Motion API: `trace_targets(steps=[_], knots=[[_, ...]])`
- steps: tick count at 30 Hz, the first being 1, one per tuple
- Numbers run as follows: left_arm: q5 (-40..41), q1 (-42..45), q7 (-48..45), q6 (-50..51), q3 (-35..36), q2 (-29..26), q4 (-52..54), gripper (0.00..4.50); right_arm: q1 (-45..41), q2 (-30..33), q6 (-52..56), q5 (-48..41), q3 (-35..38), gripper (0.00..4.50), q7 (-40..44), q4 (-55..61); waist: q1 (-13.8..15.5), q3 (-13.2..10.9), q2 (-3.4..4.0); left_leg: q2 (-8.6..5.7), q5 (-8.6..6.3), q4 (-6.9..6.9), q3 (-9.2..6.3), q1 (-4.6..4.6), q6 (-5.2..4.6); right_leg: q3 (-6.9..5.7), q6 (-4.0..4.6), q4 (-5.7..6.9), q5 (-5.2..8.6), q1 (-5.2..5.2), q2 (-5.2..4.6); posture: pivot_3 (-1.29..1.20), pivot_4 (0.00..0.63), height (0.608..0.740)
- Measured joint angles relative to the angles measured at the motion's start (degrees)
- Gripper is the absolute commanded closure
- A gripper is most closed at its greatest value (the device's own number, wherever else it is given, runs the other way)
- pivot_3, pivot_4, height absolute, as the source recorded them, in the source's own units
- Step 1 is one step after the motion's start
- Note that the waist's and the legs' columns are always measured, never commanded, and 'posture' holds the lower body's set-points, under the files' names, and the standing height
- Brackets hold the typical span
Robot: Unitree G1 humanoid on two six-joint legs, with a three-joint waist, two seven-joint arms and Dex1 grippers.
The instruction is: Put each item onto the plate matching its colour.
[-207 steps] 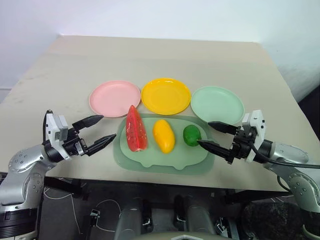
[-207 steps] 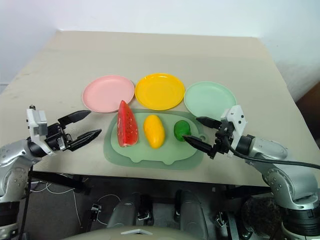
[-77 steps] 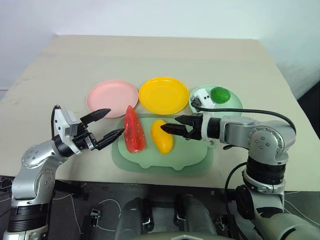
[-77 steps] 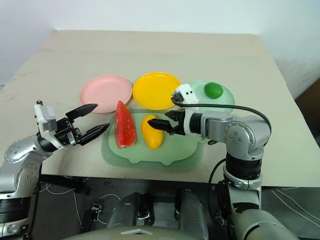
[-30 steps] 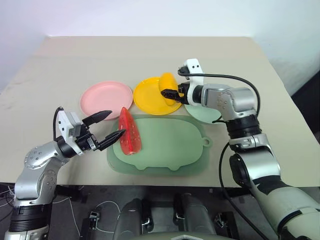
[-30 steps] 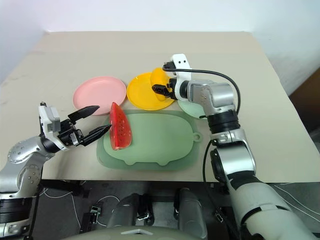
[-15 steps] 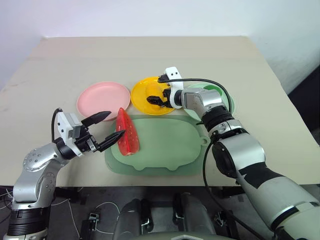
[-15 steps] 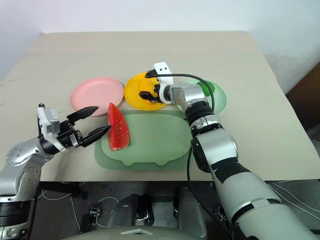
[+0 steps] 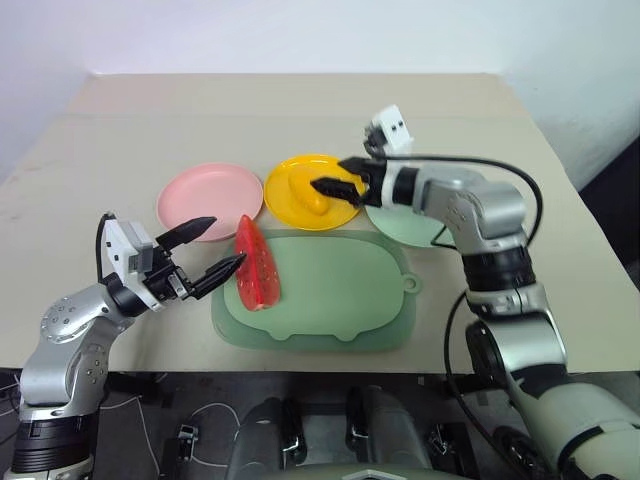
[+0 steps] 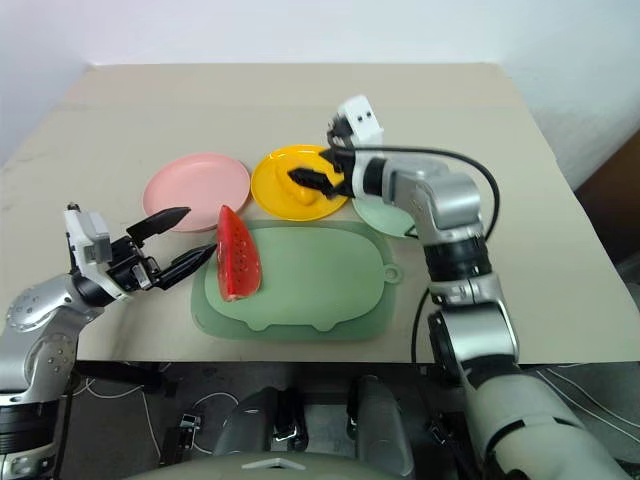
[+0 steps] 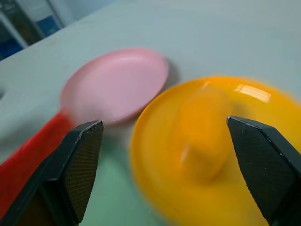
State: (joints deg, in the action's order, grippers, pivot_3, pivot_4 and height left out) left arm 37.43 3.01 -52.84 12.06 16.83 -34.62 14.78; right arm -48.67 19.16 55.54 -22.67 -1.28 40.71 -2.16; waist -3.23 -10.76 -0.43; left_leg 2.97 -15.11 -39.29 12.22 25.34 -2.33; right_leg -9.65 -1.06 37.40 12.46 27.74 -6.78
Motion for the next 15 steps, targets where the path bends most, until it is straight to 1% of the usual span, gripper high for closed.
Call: trace_targets(steps=[4, 6, 12, 15], knots=[[1.0, -2.3, 1.4, 1.2, 0.1, 0.4, 2.9, 0.0, 8.0, 2.9, 2.2, -4.2, 2.3, 0.06, 0.5, 10.4, 0.3, 0.0, -0.01, 0.0, 0.0, 0.0, 0.0, -0.01, 0.01, 0.0, 0.0, -0.02, 0.0, -0.01, 0.01, 0.0, 0.15, 0.696], [1.1, -3.7, 2.8, 2.1, 0.1, 0.6, 4.6, 0.0, 10.9, 4.4, 2.2, -5.6, 2.8, 0.06, 0.7, 13.6, 0.6, 0.0, -0.01, 0.0, 0.0, 0.0, 0.0, -0.01, 0.01, 0.0, 0.0, -0.02, 0.0, -0.01, 0.01, 0.0, 0.15, 0.696], [1.2, -5.6, 9.7, 5.0, -0.3, 3.0, 11.2, 0.0, 15.8, 5.9, 2.7, -8.7, 3.1, 0.06, 0.8, 18.1, 0.9, 0.0, -0.01, -0.01, 0.0, -0.04, -0.01, -0.05, 0.01, 0.0, 0.0, -0.11, 0.0, -0.12, 0.0, 0.0, 0.15, 0.696], [1.3, -6.4, 12.8, 6.1, -0.3, 3.9, 13.5, 0.0, 18.2, 6.7, -1.9, -10.0, 5.1, 0.06, 2.1, 20.8, 1.1, 0.0, -0.01, -0.01, -0.01, -0.04, -0.03, -0.06, 0.0, -0.02, 0.0, -0.18, 0.0, -0.18, 0.02, 0.0, 0.15, 0.696]])
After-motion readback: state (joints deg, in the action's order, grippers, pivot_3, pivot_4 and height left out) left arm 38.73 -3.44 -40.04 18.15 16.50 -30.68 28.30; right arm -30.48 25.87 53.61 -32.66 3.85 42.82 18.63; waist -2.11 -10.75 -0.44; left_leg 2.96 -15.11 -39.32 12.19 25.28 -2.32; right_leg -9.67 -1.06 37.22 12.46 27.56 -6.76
